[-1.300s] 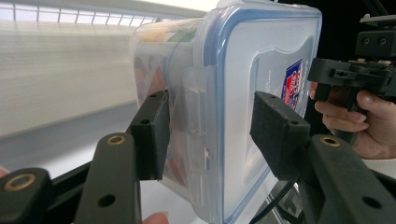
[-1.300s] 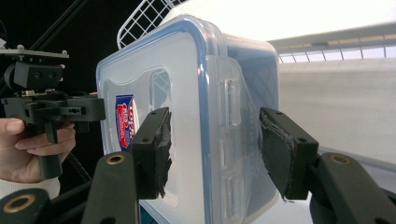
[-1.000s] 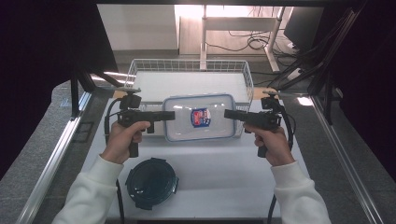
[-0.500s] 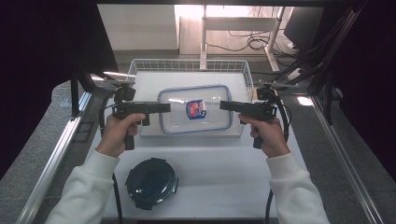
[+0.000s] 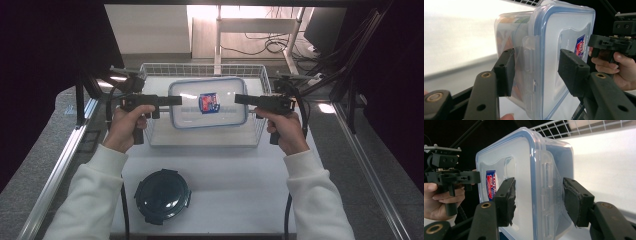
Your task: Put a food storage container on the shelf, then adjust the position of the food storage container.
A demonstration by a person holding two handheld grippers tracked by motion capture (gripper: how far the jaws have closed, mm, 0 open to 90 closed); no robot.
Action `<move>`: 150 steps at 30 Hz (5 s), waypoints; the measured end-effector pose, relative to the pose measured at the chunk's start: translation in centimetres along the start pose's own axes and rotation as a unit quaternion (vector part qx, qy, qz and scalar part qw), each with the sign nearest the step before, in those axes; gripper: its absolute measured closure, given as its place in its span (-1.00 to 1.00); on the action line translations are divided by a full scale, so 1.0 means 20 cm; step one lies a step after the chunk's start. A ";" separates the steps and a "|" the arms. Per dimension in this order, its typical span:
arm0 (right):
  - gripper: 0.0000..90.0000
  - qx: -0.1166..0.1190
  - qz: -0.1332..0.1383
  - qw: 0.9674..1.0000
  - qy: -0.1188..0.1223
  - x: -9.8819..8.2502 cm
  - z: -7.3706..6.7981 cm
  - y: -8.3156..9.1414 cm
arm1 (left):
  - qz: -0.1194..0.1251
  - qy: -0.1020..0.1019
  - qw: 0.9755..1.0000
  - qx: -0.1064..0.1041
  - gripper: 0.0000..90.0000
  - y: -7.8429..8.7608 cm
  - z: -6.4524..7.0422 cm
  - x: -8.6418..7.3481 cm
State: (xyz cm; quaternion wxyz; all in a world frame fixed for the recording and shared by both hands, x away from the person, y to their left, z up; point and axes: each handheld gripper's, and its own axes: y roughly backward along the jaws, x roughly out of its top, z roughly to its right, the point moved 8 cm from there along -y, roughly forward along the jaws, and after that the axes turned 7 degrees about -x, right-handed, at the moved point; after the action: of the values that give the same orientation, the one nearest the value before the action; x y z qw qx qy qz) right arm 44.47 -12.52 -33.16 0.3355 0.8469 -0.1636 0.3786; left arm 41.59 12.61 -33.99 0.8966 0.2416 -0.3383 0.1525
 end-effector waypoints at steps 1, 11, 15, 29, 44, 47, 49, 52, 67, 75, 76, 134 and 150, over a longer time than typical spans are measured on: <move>0.00 0.001 0.000 1.000 -0.001 0.01 0.00 0.00 | 0.000 0.000 1.000 0.000 0.08 0.00 0.00 0.02; 0.00 -0.002 0.003 1.000 -0.002 0.13 0.01 -0.07 | -0.001 -0.007 1.000 0.002 0.07 -0.01 -0.06 0.16; 0.00 -0.005 0.004 1.000 -0.004 0.18 0.03 -0.11 | -0.001 -0.004 1.000 0.000 0.07 -0.02 -0.09 0.21; 0.00 -0.009 -0.018 0.999 -0.035 0.24 0.11 -0.26 | 0.001 0.027 1.000 0.002 0.07 -0.07 -0.25 0.30; -0.06 -0.036 -0.019 0.990 -0.137 0.27 0.19 -0.36 | 0.023 0.083 0.996 0.011 0.03 -0.15 -0.36 0.34; -0.06 -0.041 -0.015 0.987 -0.155 0.27 0.21 -0.39 | 0.024 0.094 0.995 0.011 0.01 -0.16 -0.38 0.34; -0.07 -0.042 -0.015 0.986 -0.162 0.27 0.22 -0.40 | 0.025 0.099 0.995 0.011 0.00 -0.17 -0.39 0.34; -0.08 -0.044 -0.014 0.984 -0.173 0.27 0.23 -0.41 | 0.028 0.106 0.994 0.013 -0.02 -0.18 -0.41 0.34; -0.59 -0.097 0.033 0.991 -0.088 0.25 0.17 -0.39 | 0.075 0.018 0.993 0.094 -0.40 -0.15 -0.33 0.35; -0.74 -0.144 0.040 0.988 0.032 0.14 0.10 -0.24 | 0.061 -0.073 0.990 0.105 -0.47 -0.02 -0.17 0.21; -0.74 -0.146 0.038 0.988 0.040 0.12 0.10 -0.22 | 0.054 -0.082 0.990 0.100 -0.46 0.00 -0.16 0.17; -0.43 -0.109 -0.063 0.985 0.116 -0.89 0.34 0.21 | -0.053 -0.124 0.979 0.150 -0.33 0.28 -0.27 -0.95; -0.43 -0.118 -0.075 0.984 0.110 -0.92 0.37 0.20 | -0.052 -0.091 0.975 0.195 -0.12 0.47 -0.35 -1.07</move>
State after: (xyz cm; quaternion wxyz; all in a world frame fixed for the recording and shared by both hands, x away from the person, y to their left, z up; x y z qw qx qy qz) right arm 34.17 -20.21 -48.74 0.4767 0.7642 -0.1049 0.4215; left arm 25.70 21.81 -50.03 0.8043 0.4420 -0.3695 0.1454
